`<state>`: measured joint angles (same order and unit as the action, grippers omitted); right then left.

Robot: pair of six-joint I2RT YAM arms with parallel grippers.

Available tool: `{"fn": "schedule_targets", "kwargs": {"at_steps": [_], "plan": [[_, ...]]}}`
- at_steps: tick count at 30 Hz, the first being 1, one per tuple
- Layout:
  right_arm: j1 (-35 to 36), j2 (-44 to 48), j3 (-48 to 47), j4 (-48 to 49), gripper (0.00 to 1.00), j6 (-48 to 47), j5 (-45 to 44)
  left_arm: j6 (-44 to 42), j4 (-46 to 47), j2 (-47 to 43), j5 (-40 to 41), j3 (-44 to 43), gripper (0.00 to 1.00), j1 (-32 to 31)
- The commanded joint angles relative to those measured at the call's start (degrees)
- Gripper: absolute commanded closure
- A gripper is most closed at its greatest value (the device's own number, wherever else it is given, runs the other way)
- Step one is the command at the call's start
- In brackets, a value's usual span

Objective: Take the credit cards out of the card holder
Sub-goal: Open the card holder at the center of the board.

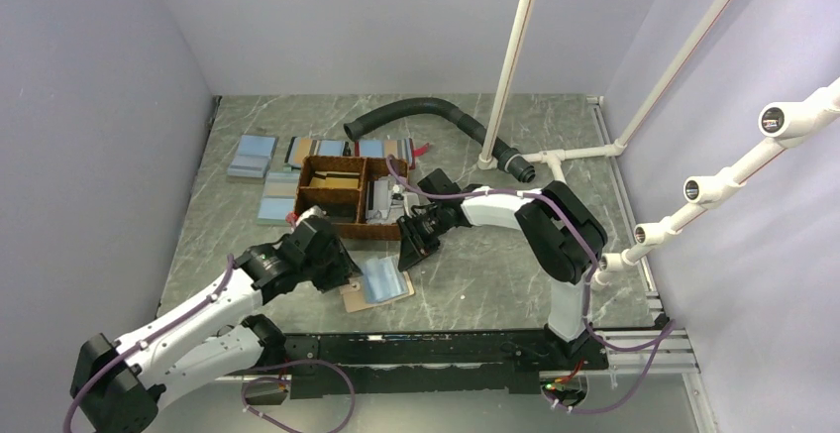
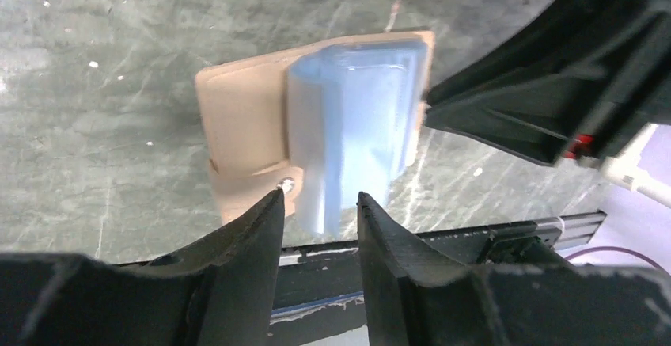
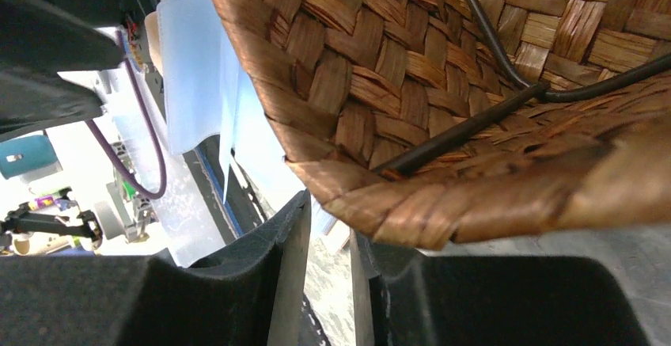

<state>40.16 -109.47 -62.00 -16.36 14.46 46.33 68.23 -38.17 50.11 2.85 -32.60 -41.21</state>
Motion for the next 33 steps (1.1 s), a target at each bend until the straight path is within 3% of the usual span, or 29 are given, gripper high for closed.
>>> {"fn": "schedule_targets", "kwargs": {"at_steps": [1, 8, 15, 28, 33], "plan": [[0.2, 2.6, -0.2, -1.9, 0.73, 0.1, -2.7, -6.7, 2.2, -2.0, -0.6, -5.4, 0.55, 0.2], [0.2, 5.9, 0.1, -2.2, 0.73, -1.4, -2.5, -10.2, 17.6, 7.9, -11.6, -10.9, 0.54, -0.1], [-1.2, 9.5, 1.5, -2.7, 0.73, -3.2, -5.6, -7.8, 23.6, 21.0, -13.2, -11.3, 0.56, -2.2], [-5.2, 11.2, 3.5, -1.6, 0.73, -3.3, -6.0, -4.9, 10.4, 29.4, -6.5, -10.8, 0.55, -4.1], [-5.2, 10.9, 3.4, -1.5, 0.73, -3.2, -5.5, -5.1, 4.9, 29.6, -3.5, -12.7, 0.51, -4.8]]}}
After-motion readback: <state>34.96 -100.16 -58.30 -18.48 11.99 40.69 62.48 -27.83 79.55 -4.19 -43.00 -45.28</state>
